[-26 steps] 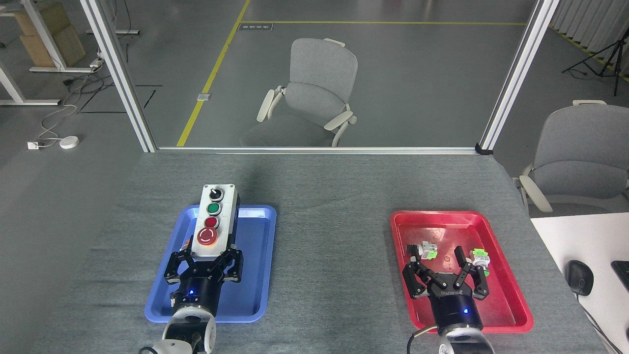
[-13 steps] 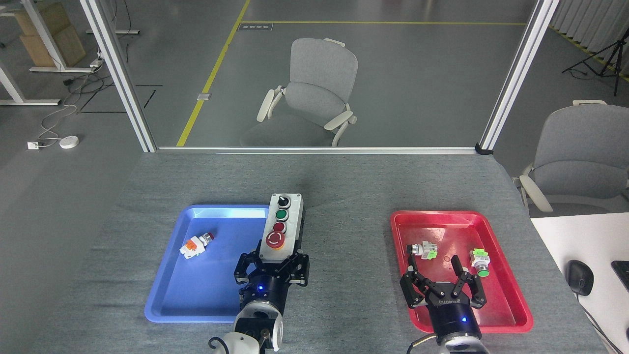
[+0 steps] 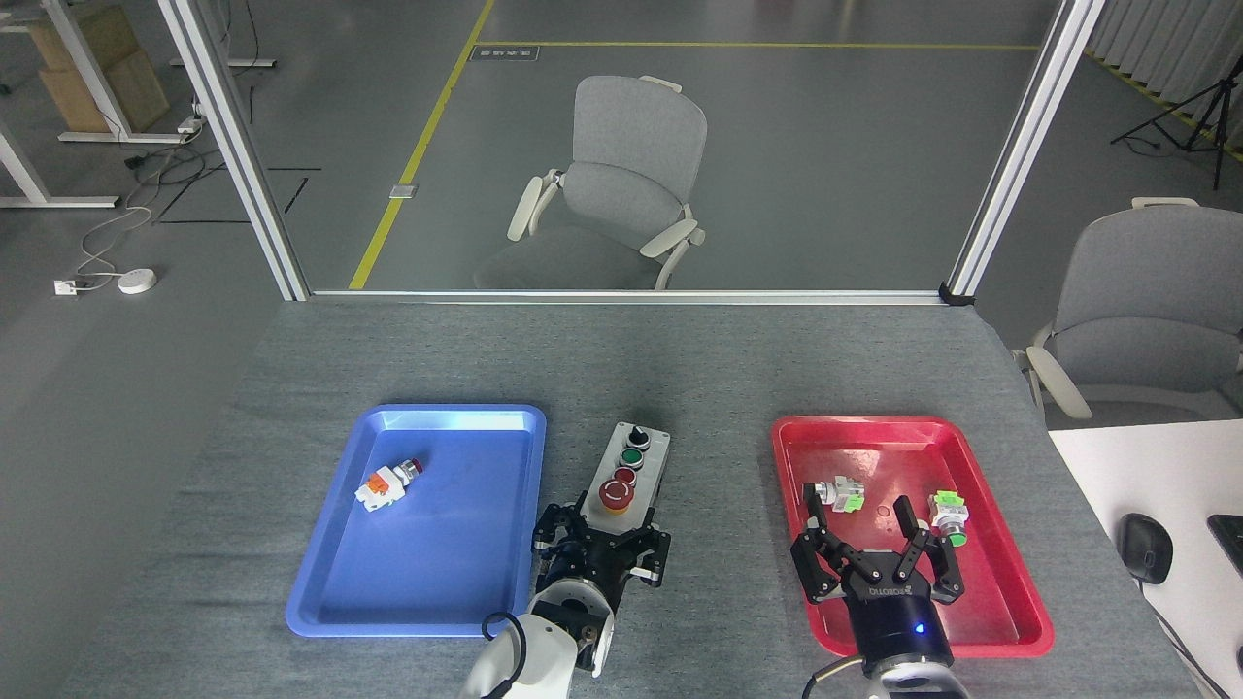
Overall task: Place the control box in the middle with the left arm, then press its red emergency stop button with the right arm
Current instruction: 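Lift the control box and carry it off the tray toward the table middle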
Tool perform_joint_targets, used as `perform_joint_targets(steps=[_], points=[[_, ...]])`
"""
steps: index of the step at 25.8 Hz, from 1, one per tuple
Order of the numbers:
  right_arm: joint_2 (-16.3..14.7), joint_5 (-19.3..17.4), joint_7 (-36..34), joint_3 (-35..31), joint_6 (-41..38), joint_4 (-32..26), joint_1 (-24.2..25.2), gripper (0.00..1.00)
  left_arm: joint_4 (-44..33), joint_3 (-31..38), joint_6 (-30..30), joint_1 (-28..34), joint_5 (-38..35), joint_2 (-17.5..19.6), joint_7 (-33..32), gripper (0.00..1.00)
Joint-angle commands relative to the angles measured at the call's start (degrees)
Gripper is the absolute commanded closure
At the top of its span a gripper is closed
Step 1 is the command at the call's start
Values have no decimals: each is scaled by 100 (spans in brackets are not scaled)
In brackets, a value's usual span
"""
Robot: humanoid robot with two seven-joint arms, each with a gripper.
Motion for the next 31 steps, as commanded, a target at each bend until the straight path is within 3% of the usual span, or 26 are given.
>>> perform_joint_targets(steps=[1, 6, 14, 15, 17, 19, 22, 28, 31], points=[[4, -2, -8, -5, -37, -26, 57, 3, 124, -209, 4, -150, 145, 1, -24, 100], [-5, -10, -17, -32, -28, -26, 101, 3, -52, -323, 13, -168, 505, -8, -112, 100], [-67, -28, -17, -23, -55, 1, 13, 3, -87, -1096, 136, -168, 866, -8, -94, 100], [-23, -28, -8, -14, -55, 1, 13, 3, -79, -1096, 127, -168, 875, -8, -103, 96], [12, -19, 0, 4, -46, -26, 48, 3, -52, -1096, 136, -168, 875, -8, -112, 45], [21, -10, -17, 30, -55, -96, 163, 3, -70, -1079, 145, -168, 875, 1, -103, 34], [12, -10, -17, 12, -55, -96, 189, 3, -122, -1035, 153, -159, 883, 9, -85, 6], [21, -10, -8, 12, -46, -87, 180, 3, -1071, -771, 66, 307, 954, 159, -103, 2], [-14, -10, -8, 12, -46, -87, 172, 3, -2064, -745, 57, 729, 963, 906, -120, 2]])
